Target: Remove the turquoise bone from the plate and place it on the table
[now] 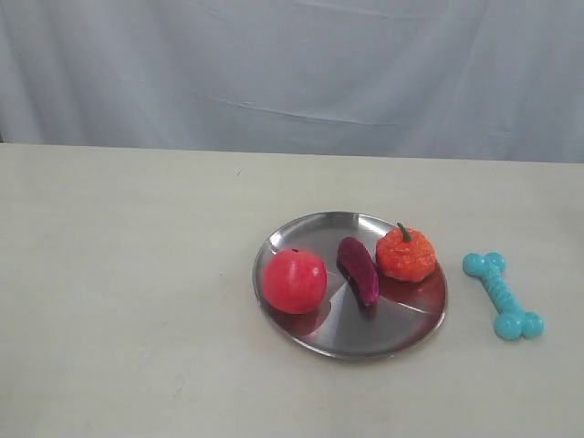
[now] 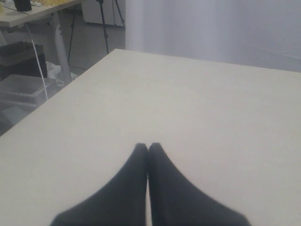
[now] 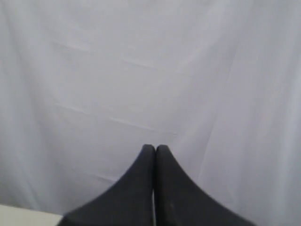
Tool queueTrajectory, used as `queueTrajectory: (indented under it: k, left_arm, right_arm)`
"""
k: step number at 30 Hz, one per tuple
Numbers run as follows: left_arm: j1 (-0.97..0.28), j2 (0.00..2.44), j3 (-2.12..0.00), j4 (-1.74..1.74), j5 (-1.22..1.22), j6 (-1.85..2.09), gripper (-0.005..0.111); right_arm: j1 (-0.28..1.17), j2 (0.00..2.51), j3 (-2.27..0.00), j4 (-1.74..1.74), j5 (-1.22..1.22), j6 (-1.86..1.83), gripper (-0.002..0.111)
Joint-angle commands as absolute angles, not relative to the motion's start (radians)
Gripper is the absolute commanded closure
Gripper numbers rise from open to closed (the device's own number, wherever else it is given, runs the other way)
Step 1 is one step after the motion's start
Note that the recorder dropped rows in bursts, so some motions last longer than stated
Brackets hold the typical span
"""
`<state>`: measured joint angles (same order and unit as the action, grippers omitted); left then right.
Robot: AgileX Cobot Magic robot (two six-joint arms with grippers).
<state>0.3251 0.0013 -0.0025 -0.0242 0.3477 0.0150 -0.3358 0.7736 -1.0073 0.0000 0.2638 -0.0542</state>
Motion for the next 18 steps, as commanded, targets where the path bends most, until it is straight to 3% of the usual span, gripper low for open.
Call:
queueTrajectory:
  k: [1,18]
  left_arm:
    - [0.328,0.000,0.000,-0.025,0.342,0.011,0.107]
    - [0.328,0.000,0.000,-0.025,0.342,0.011,0.107]
  right_arm:
    - [-0.332,0.594,-0.914,-0.009,0.257,-0.043,0.109]
    - [-0.332,0.234,-0.788,0.000,0.277,-0.043,0.109]
